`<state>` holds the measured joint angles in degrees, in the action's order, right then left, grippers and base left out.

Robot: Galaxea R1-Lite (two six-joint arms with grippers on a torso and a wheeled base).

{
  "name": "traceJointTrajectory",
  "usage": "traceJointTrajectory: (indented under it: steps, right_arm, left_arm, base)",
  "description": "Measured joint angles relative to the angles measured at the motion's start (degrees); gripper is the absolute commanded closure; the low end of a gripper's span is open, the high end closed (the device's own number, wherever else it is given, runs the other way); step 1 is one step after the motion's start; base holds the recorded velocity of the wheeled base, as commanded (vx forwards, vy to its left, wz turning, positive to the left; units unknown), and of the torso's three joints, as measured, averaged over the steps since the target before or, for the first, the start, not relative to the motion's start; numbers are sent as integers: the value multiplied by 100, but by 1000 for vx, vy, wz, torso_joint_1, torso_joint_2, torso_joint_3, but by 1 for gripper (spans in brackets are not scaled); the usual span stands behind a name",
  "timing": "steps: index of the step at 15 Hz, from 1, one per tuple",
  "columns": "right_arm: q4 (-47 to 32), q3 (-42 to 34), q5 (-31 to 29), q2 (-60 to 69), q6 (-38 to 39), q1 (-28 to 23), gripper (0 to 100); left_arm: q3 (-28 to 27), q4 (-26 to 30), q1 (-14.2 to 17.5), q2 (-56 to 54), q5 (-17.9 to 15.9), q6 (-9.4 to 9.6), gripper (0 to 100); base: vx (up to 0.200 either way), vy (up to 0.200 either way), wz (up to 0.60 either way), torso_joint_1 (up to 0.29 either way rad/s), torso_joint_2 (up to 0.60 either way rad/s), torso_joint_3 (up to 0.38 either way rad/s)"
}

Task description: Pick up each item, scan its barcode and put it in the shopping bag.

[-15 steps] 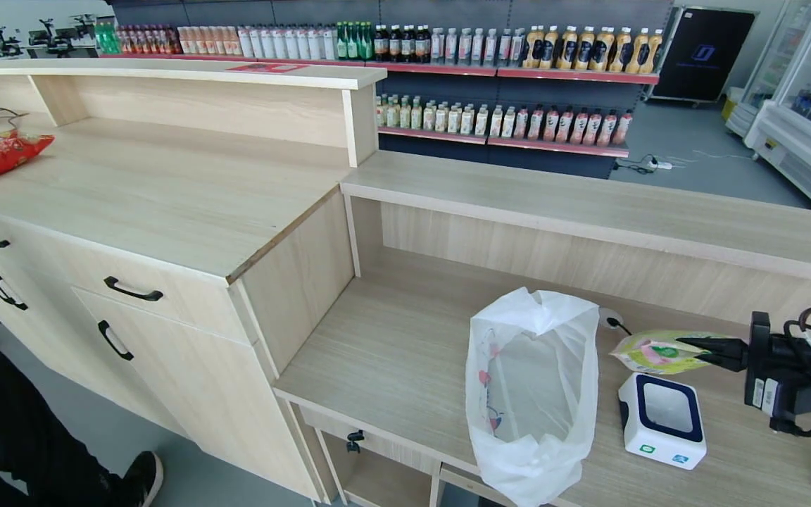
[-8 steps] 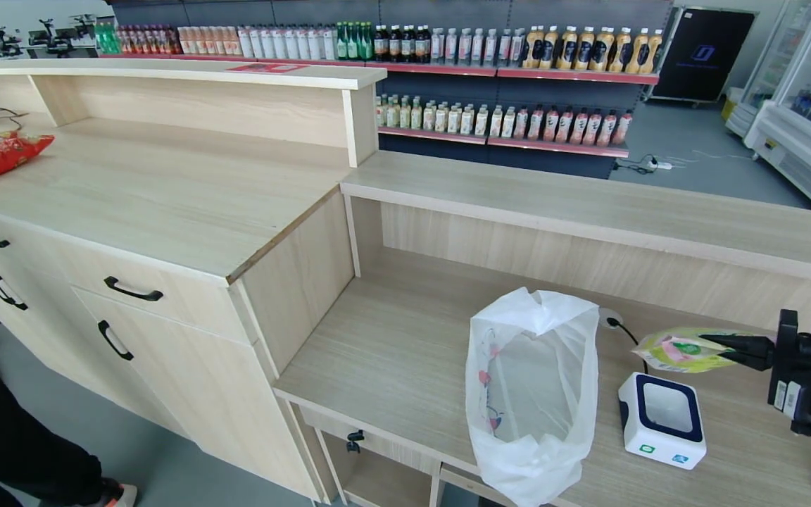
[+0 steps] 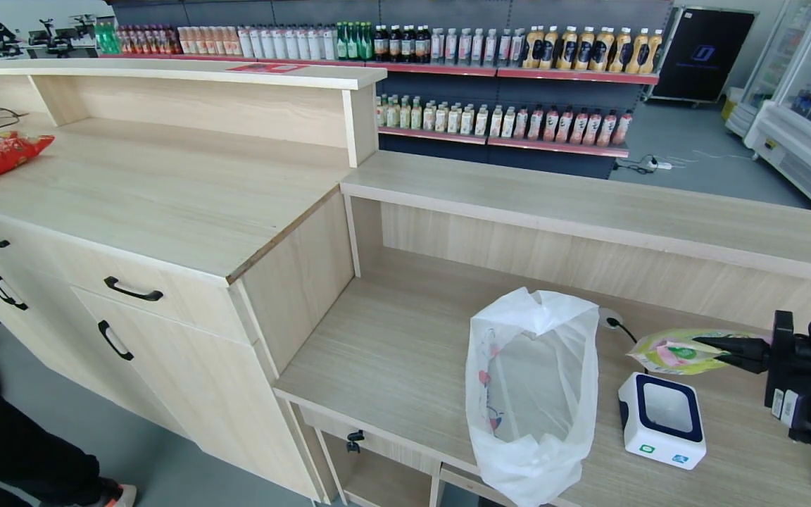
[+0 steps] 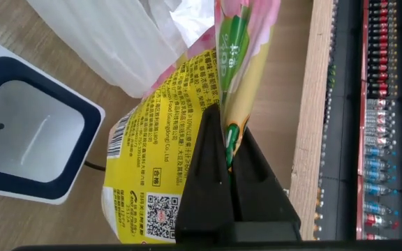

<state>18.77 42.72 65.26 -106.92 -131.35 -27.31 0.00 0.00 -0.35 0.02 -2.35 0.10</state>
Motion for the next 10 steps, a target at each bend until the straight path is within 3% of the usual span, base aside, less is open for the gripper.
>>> traceJointTrajectory:
  steps: [10]
  right_arm:
    - [-17,22,-15,-11,-20,400,100]
  left_arm:
    - [0,0,2,0,0,0,0]
  base:
    - [0,0,0,0,0,0]
